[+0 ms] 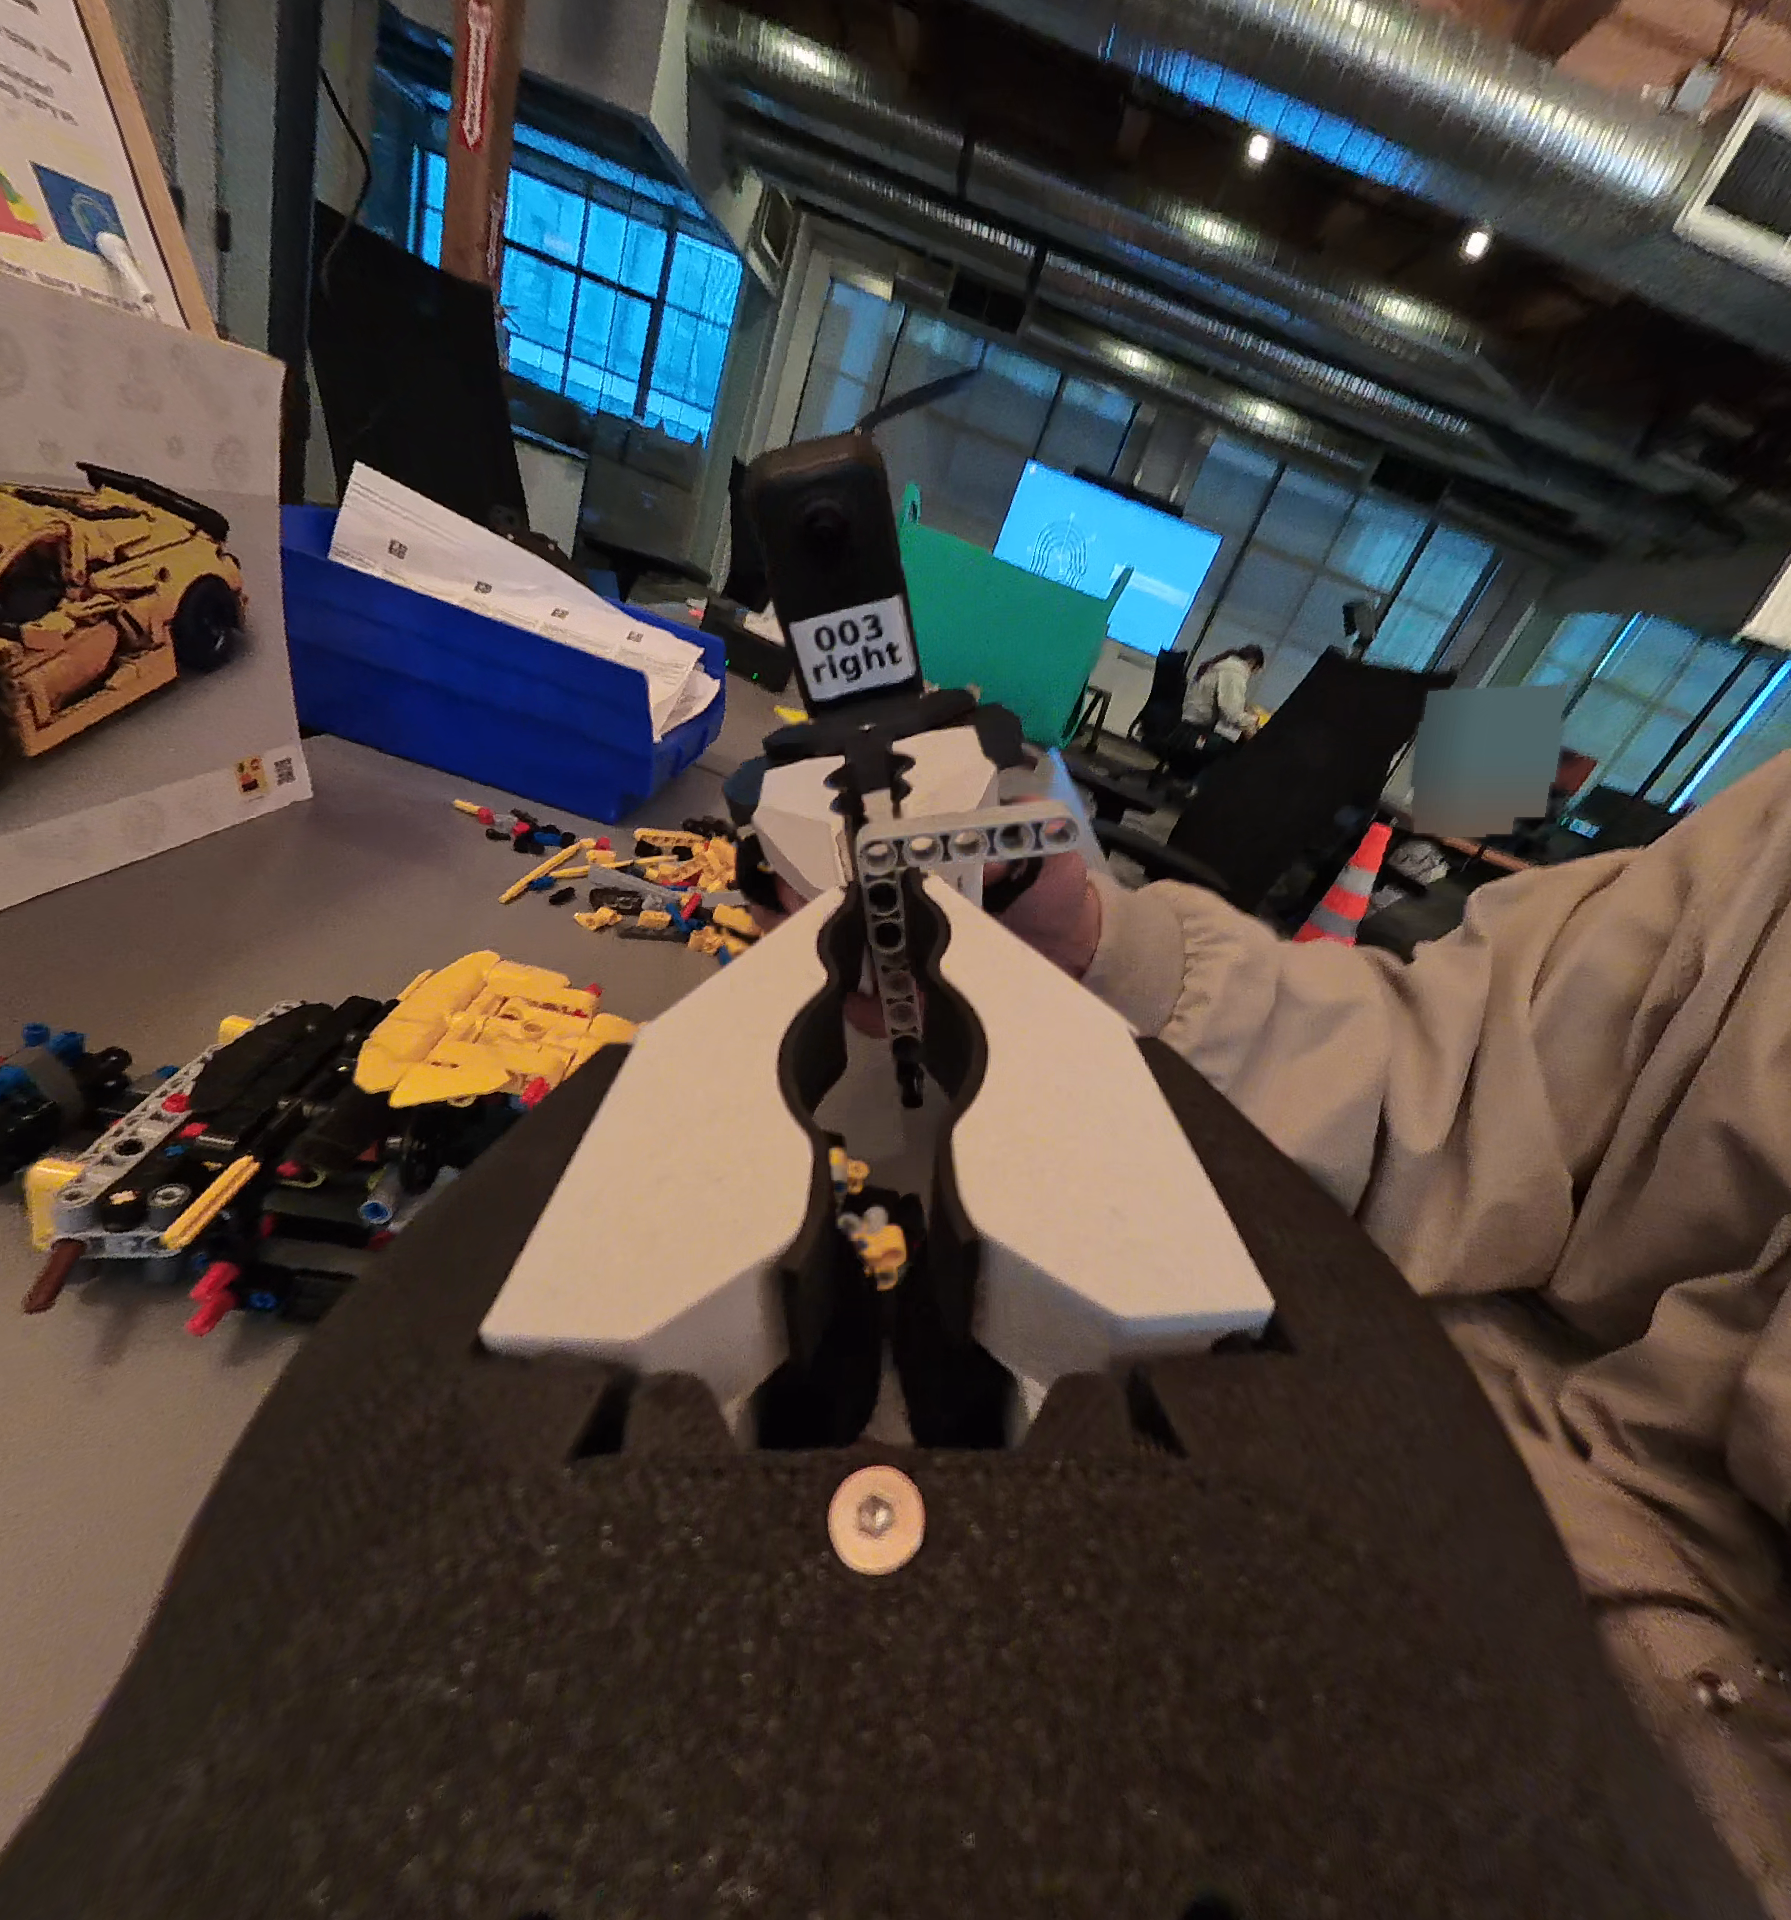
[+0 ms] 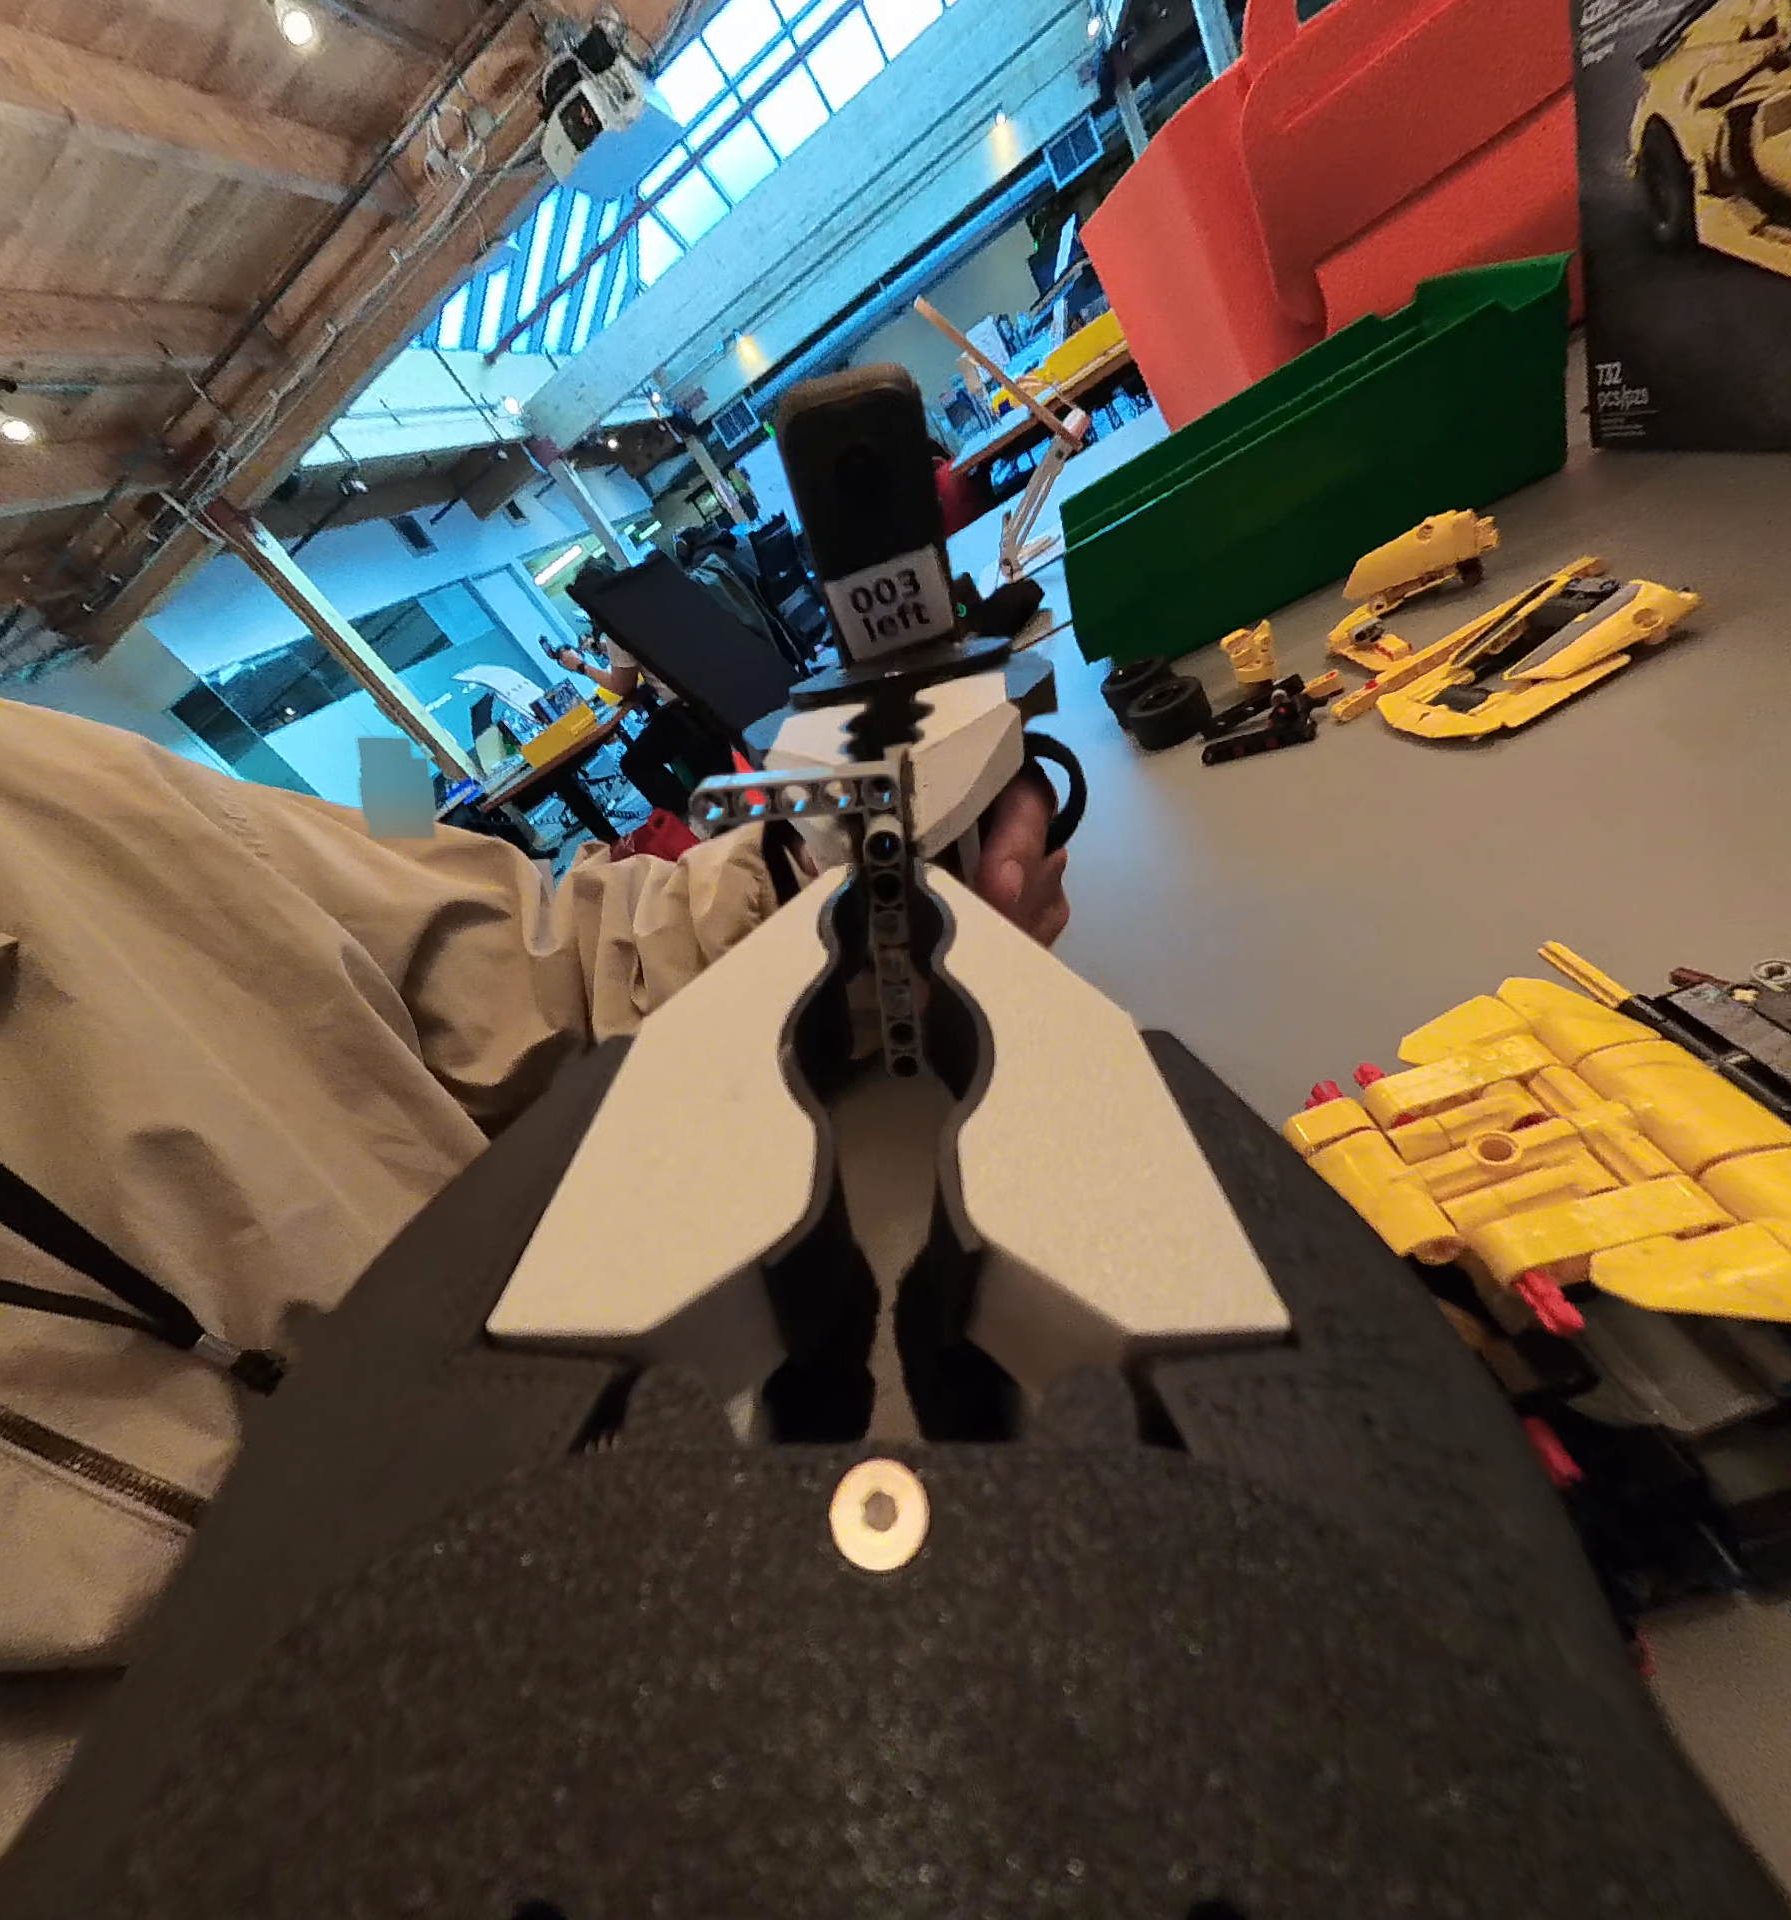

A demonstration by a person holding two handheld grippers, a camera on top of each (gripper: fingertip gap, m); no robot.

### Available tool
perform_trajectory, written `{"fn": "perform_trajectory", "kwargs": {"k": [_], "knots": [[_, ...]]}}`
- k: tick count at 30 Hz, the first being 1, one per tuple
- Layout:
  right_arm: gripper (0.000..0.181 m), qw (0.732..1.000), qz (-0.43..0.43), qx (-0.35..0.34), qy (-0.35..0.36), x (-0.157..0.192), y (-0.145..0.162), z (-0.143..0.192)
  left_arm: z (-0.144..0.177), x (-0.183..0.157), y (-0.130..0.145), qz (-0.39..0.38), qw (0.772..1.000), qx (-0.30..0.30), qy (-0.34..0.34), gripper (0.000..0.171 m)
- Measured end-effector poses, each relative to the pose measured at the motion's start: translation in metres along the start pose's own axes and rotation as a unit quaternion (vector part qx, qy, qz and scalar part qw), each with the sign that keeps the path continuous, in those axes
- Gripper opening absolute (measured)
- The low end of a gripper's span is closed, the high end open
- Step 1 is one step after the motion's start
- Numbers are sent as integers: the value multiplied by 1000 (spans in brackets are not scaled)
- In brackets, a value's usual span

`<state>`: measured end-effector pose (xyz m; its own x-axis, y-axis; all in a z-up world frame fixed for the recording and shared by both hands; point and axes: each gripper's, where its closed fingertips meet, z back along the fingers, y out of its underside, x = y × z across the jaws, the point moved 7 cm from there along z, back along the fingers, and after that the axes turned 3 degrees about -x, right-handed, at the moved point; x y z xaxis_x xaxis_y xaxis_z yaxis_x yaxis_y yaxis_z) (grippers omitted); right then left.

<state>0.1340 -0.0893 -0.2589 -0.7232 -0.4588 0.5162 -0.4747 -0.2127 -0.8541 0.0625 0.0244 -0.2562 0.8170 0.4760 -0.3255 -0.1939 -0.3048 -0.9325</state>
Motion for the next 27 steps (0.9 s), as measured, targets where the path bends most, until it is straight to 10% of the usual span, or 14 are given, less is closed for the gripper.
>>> {"fn": "perform_trajectory", "kwargs": {"k": [11, 15, 17, 23, 27], "knots": [[4, 998, 52, 38, 13, 10, -4, 6, -2, -7, 1, -48, 998, 32, 13, 6], [4, 980, 54, -188, 47, 14, -55, 107, 52, -1, -28, -46, 998, -52, -10, 5], [5, 977, 61, -196, 55, 18, -58, 119, 58, 1, -35, -35, 997, -75, -8, 5], [4, 980, 7, -198, -3, 10, -49, 96, 30, 39, 6, -97, 978, 106, -154, 6], [5, 982, -19, -188, 6, -3, -39, 85, 38, 28, -17, 2, 997, -32, -73, 6]]}}
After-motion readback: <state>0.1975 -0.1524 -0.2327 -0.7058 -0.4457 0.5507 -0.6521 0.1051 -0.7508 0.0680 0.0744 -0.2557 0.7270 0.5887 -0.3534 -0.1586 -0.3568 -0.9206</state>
